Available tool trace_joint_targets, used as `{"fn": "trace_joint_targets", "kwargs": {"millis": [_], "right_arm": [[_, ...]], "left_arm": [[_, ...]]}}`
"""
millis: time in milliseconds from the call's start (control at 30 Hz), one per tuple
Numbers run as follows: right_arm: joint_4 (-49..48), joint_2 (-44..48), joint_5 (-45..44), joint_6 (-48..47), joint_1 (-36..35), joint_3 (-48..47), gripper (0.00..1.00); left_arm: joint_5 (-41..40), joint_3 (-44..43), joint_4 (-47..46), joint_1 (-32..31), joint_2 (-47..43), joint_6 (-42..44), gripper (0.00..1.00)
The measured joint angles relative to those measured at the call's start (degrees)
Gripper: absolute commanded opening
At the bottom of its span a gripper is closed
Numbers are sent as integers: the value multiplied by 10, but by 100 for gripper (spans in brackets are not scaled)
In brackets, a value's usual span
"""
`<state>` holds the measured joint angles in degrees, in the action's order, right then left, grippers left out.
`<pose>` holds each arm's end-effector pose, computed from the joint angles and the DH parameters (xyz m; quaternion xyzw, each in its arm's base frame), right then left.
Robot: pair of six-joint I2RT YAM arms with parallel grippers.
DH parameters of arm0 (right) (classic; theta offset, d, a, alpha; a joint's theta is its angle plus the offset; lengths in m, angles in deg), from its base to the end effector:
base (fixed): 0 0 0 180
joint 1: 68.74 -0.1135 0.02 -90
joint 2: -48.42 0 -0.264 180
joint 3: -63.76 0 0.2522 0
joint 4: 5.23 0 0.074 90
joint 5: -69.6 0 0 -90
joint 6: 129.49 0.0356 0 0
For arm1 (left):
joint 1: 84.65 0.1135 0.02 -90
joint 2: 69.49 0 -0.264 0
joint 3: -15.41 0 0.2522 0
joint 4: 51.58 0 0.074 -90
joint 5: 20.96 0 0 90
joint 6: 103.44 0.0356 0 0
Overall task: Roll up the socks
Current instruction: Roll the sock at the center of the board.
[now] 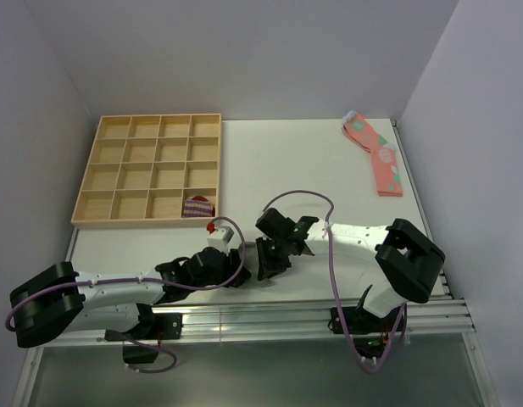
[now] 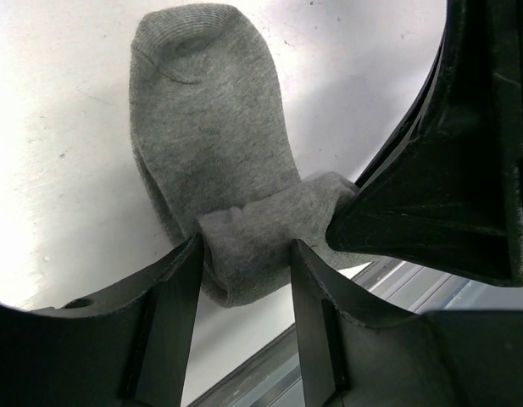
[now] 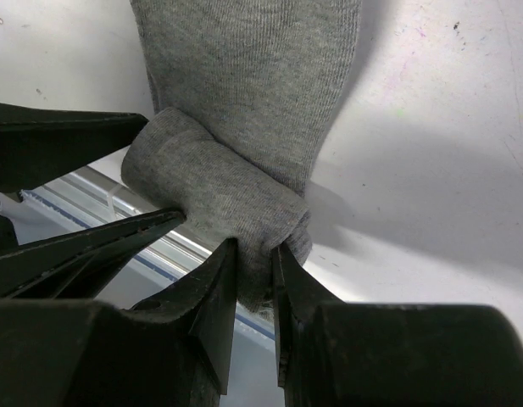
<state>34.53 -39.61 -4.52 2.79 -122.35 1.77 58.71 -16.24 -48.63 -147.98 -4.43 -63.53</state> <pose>0.1594 0.2327 0.1679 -0.1244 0.9608 0.2446 0.0388 0.0986 -0.1821 0.1494 0.0621 0.8876 -0.3315 0.3138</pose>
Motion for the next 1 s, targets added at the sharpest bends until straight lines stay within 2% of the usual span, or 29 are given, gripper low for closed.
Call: {"fn": "trace_joint_targets", "kwargs": {"millis": [100, 200, 233, 367, 633, 867, 1000], "right_arm": [[3, -1, 2, 0, 3, -3, 16], [3, -3, 4, 0, 4, -4, 16], [3, -3, 5, 0, 4, -5, 16], [2, -3, 8, 0, 4, -5, 18], [2, 5, 1, 0, 5, -3, 39], [-21, 66, -33, -8, 5, 21, 48], [-47, 121, -58, -23, 5, 44, 50]], "left_arm": [[2, 2, -10, 0, 6, 0, 44], [5, 2, -18, -1, 10, -2, 30], [6, 2, -21, -2, 12, -2, 20], [9, 1, -20, -1, 13, -3, 1], [22, -27, 26, -1, 22, -3, 0], [46, -56, 61, -1, 46, -23, 0], [65, -70, 84, 2, 53, -37, 0]]}}
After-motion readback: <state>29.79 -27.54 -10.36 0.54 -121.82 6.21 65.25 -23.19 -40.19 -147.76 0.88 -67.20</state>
